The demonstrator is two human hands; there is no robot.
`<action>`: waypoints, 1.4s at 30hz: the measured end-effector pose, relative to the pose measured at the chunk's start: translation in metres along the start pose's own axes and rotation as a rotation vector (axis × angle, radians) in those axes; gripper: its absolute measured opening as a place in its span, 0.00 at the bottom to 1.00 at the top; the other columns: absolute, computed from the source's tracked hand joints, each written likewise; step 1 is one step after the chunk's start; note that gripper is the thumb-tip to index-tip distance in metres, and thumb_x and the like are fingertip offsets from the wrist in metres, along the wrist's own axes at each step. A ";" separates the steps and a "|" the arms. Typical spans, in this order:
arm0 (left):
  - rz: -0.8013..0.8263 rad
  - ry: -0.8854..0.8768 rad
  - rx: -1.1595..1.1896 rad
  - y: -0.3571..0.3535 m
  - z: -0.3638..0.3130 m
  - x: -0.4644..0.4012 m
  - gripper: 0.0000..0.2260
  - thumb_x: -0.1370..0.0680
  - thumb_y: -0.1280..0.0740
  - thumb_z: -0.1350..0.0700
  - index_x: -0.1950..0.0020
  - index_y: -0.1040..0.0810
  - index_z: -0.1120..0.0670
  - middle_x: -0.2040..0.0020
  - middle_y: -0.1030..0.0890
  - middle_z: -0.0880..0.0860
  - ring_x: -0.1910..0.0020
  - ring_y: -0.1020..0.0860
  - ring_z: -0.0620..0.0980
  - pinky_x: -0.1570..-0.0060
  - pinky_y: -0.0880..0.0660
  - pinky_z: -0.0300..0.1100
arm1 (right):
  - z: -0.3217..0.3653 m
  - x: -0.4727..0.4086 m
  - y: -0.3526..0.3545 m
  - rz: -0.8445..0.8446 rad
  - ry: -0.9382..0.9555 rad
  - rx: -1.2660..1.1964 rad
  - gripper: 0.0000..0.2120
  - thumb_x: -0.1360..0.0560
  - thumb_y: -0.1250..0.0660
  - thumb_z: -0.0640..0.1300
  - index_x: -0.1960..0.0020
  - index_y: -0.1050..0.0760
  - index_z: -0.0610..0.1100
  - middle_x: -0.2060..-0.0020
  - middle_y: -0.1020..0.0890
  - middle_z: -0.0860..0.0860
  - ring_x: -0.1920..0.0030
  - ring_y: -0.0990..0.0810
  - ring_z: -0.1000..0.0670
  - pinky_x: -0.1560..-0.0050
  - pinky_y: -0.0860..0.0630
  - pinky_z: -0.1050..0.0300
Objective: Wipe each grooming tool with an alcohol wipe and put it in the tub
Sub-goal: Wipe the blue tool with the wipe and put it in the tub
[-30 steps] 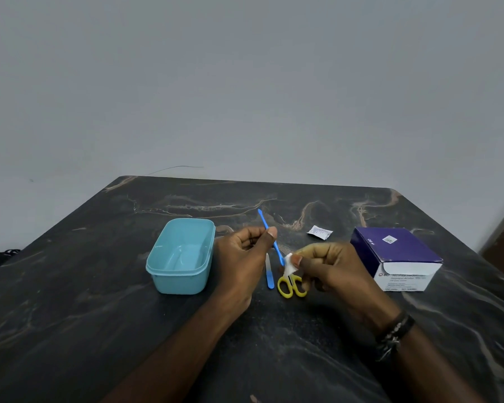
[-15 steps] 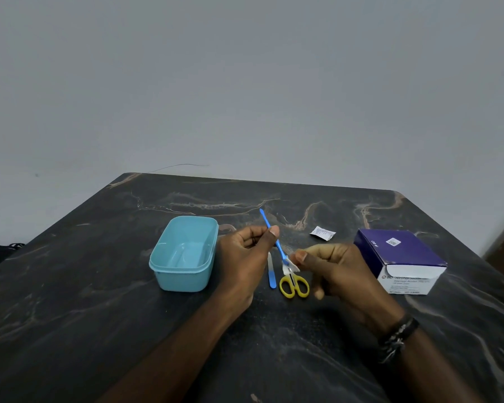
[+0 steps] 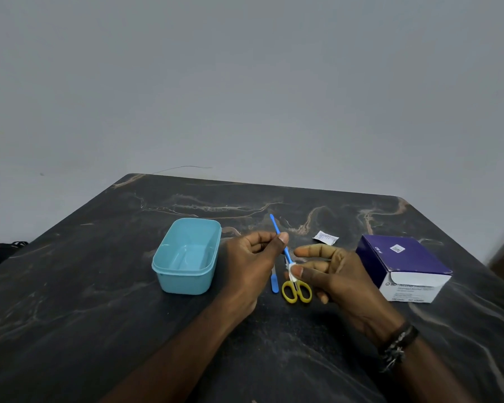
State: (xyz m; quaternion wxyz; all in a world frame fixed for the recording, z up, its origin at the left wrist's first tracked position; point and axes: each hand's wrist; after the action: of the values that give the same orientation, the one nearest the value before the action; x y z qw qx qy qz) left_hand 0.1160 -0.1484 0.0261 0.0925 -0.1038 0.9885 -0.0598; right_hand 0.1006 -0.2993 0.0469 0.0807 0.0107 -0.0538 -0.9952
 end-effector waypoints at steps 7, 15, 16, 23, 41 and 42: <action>-0.020 0.009 0.020 0.001 -0.003 0.000 0.07 0.27 0.27 0.52 0.55 0.16 0.55 0.70 0.19 0.47 0.79 0.27 0.38 0.74 0.32 0.32 | 0.000 0.000 0.000 -0.001 -0.019 -0.012 0.12 0.31 0.25 0.37 0.49 0.21 0.38 0.61 0.13 0.41 0.75 0.24 0.52 0.82 0.34 0.66; 0.134 0.024 0.034 -0.003 -0.009 0.008 0.04 0.25 0.28 0.57 0.60 0.18 0.54 0.69 0.18 0.48 0.76 0.24 0.37 0.75 0.31 0.28 | 0.000 -0.001 0.001 -0.039 0.009 -0.053 0.13 0.33 0.25 0.38 0.50 0.21 0.37 0.62 0.14 0.39 0.78 0.26 0.53 0.83 0.34 0.66; 0.144 0.021 0.030 -0.004 -0.009 0.009 0.04 0.26 0.28 0.57 0.60 0.18 0.54 0.68 0.17 0.49 0.74 0.22 0.38 0.74 0.30 0.27 | -0.001 -0.001 0.001 -0.036 0.010 -0.050 0.14 0.34 0.24 0.39 0.50 0.21 0.37 0.61 0.14 0.39 0.76 0.25 0.50 0.82 0.34 0.65; 0.102 -0.002 -0.017 -0.003 -0.004 0.006 0.04 0.27 0.27 0.53 0.61 0.16 0.52 0.63 0.14 0.53 0.61 0.16 0.52 0.60 0.18 0.43 | -0.001 0.000 -0.001 0.034 -0.001 -0.025 0.13 0.31 0.25 0.36 0.48 0.21 0.37 0.62 0.13 0.41 0.75 0.24 0.51 0.82 0.34 0.66; 0.397 0.084 -0.086 -0.008 -0.003 0.015 0.10 0.26 0.27 0.56 0.53 0.19 0.63 0.61 0.15 0.59 0.77 0.26 0.47 0.81 0.33 0.35 | 0.003 -0.004 0.002 -0.201 0.104 -0.330 0.11 0.29 0.29 0.33 0.47 0.22 0.38 0.59 0.13 0.42 0.76 0.22 0.57 0.78 0.33 0.67; 0.407 0.087 -0.079 -0.008 -0.003 0.015 0.09 0.25 0.28 0.57 0.53 0.19 0.63 0.61 0.15 0.59 0.78 0.26 0.47 0.81 0.33 0.35 | 0.003 -0.004 0.000 -0.187 0.101 -0.324 0.11 0.29 0.29 0.33 0.47 0.22 0.39 0.60 0.13 0.42 0.75 0.22 0.57 0.78 0.32 0.67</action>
State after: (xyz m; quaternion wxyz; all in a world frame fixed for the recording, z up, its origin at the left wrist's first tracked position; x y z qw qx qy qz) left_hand 0.1021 -0.1589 0.0273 0.0557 0.0972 0.9937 -0.0055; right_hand 0.1046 -0.2989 0.0496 -0.0090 0.0524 0.1126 -0.9922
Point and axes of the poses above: each hand's wrist, its own x-axis away from the middle knuckle, its own y-axis out of the back of the hand, z = x × y
